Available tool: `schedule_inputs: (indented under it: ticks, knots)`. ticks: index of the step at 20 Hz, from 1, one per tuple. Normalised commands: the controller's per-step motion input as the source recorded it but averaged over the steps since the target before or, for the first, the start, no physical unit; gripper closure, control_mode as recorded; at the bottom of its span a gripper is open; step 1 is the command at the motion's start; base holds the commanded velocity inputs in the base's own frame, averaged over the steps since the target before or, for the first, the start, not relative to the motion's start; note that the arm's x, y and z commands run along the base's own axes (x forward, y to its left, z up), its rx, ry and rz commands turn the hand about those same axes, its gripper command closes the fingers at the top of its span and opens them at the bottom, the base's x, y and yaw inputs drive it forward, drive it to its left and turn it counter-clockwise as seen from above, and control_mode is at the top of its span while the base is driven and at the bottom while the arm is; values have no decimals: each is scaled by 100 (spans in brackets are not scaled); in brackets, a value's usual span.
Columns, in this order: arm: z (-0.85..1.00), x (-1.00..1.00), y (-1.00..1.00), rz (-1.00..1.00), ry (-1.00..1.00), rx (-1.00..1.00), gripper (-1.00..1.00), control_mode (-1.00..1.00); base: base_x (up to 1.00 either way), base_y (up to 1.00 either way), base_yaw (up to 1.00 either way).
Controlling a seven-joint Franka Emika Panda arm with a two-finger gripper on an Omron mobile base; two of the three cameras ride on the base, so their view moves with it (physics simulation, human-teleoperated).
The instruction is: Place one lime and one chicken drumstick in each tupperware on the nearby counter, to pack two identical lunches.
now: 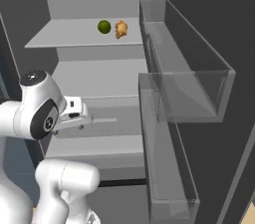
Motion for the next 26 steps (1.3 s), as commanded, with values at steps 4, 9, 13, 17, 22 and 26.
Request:
schedule_inputs:
  ticks: [4, 9, 13, 17, 22, 26]
  knots:
    - [10, 5, -8, 0, -17, 0, -100, -100, 0, 0, 0]
    - [91, -1, -2, -4, -40, 0, -100, -100, 0, 0, 0]
    - [99, 9, 0, -11, -31, 0, -100, -100, 0, 0, 0]
    - [91, 3, -10, -9, -13, 10, -100, -100, 0, 0, 0]
    - [42, 0, -10, -1, -15, 21, -100, -100, 0, 0, 0]
    - [35, 3, -4, 0, -18, 21, -100, -100, 0, 0, 0]
